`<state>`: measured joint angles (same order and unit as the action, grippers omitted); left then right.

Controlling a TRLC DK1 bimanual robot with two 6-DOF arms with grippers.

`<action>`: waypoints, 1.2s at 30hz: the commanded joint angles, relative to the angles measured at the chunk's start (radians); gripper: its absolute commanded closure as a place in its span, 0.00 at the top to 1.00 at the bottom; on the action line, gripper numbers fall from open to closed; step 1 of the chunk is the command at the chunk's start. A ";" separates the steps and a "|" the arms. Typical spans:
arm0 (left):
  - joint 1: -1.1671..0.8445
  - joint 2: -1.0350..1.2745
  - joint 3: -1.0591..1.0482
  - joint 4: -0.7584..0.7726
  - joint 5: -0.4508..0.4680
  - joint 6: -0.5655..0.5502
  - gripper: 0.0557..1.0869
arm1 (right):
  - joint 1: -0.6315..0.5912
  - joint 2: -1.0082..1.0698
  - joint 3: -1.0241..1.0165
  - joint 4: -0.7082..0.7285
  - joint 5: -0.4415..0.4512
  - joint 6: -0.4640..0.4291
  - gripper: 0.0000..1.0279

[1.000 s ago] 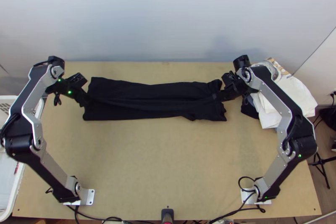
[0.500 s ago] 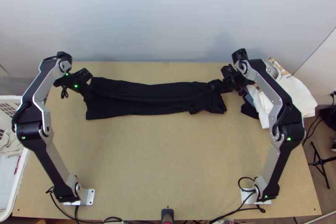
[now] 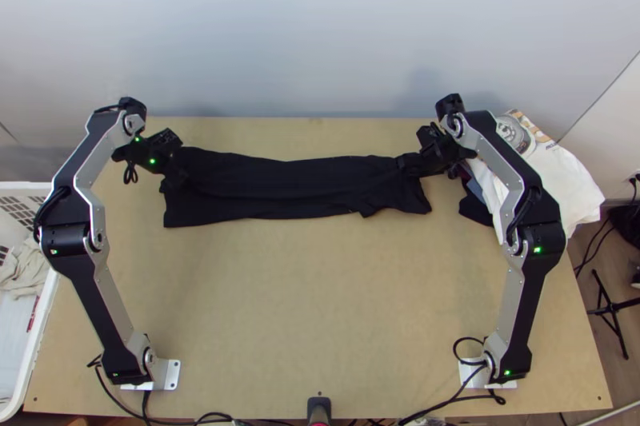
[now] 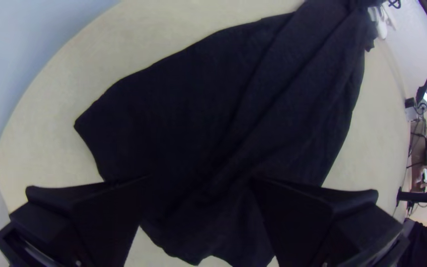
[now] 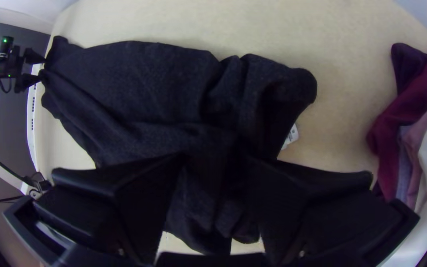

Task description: Fold the t-shirt

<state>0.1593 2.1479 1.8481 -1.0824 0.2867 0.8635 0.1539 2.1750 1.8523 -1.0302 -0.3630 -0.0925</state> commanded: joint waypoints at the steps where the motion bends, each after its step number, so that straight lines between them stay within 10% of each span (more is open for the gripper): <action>1: 0.022 0.006 0.094 -0.001 -0.009 -0.040 0.96 | -0.001 0.006 0.027 -0.037 0.001 -0.007 0.74; 10: 0.057 -0.034 0.191 -0.036 -0.035 -0.029 0.96 | 0.012 -0.044 0.084 -0.111 0.015 -0.058 0.90; 24: 0.111 -0.123 0.079 -0.155 0.068 -0.230 0.95 | 0.125 -0.127 0.081 -0.211 0.016 -0.072 0.88; 36: 0.144 -0.079 -0.001 -0.117 0.184 -0.337 0.89 | 0.246 -0.064 0.108 -0.056 -0.097 -0.078 0.22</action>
<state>0.2958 2.0357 1.8786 -1.2278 0.4282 0.5781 0.3527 2.0754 1.9438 -1.1786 -0.3889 -0.1726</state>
